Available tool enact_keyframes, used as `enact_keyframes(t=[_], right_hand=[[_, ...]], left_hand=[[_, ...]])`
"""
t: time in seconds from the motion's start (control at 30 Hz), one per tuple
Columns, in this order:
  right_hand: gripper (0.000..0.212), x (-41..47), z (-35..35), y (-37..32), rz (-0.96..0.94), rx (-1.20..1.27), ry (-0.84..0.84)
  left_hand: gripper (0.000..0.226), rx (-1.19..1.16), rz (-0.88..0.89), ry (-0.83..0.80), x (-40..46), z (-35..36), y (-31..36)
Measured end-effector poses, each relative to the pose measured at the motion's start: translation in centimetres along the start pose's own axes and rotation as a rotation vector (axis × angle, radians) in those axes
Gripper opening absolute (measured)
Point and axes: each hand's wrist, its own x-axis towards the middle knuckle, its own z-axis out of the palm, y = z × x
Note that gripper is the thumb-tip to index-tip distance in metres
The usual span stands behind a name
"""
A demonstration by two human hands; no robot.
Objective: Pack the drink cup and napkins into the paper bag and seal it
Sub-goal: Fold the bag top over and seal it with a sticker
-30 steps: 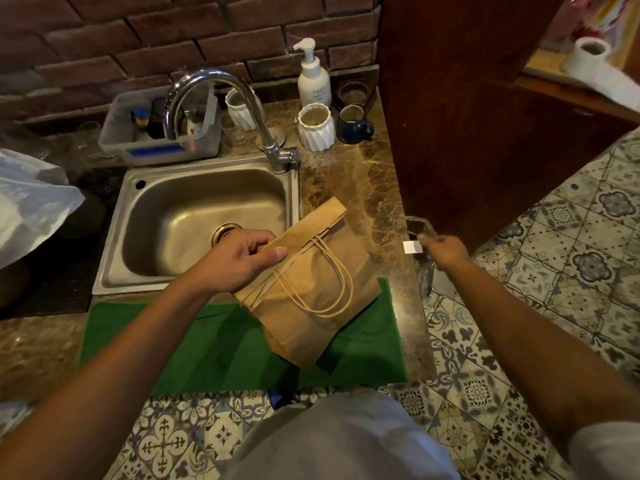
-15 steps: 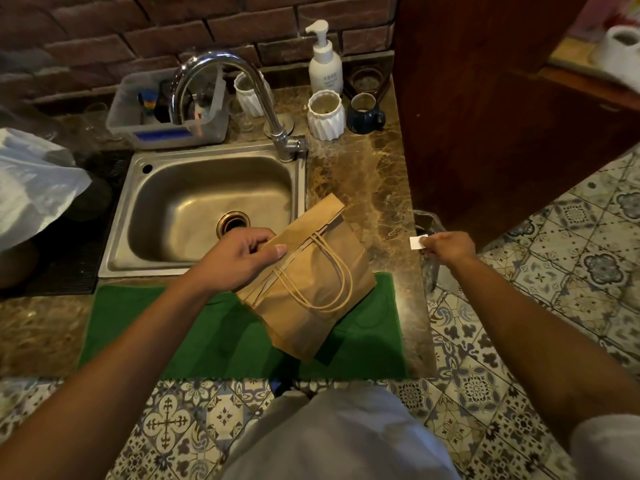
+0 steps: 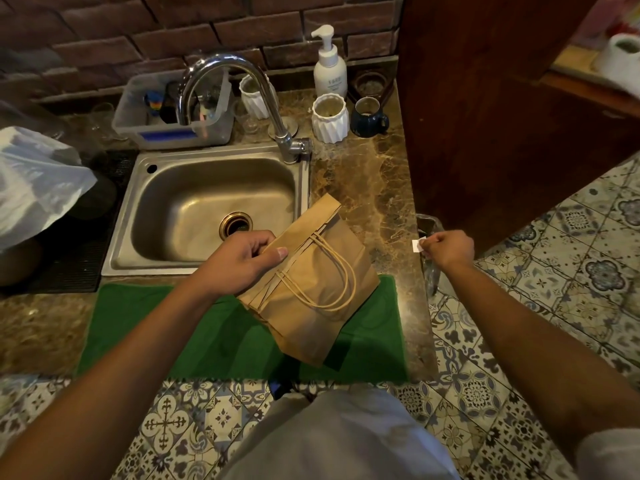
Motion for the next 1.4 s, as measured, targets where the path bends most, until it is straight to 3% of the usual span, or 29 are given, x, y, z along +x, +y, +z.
enact_keyframes(t=[0.27,0.53,0.7,0.8,0.9,0.97,1.1,1.23,1.4], right_hand=[[0.020,-1.1,0.5,-0.5,-0.061,-0.052,0.048],[0.019,-2.1,0.5,-0.8,-0.091,-0.053,0.095],[0.019,-2.4,-2.9,-5.0,-0.192,0.151,0.172],[0.013,-4.6,-6.1,-9.9,-0.219,0.482,0.070],[0.010,-10.3,-6.9,-14.1,-0.217,0.890,-0.187],[0.014,-14.2,-5.6,-15.8,-0.168,1.002,-0.366],[0.016,-19.2,-1.2,-16.6,-0.072,1.020,-0.569],[0.009,-19.6,1.4,-16.1,-0.044,0.961,-0.530],[0.017,-19.6,2.1,-15.9,-0.016,0.857,-0.476]], left_hand=[[0.052,0.021,-0.011,0.019,-0.3,-0.1,-0.3],[0.034,-0.011,-0.025,0.020,-0.6,-0.1,-0.5],[0.038,-0.048,-0.047,0.068,-0.5,0.2,-0.6],[0.034,-0.067,-0.061,0.156,-0.2,0.5,-0.5],[0.028,-0.086,-0.062,0.286,-0.1,1.6,0.1],[0.027,-0.099,-0.060,0.358,-0.2,2.6,0.6],[0.030,-0.193,-0.031,0.462,-0.5,4.8,1.2],[0.019,-0.250,-0.004,0.558,-0.8,5.6,2.2],[0.020,-0.270,0.000,0.592,-1.2,6.0,2.7]])
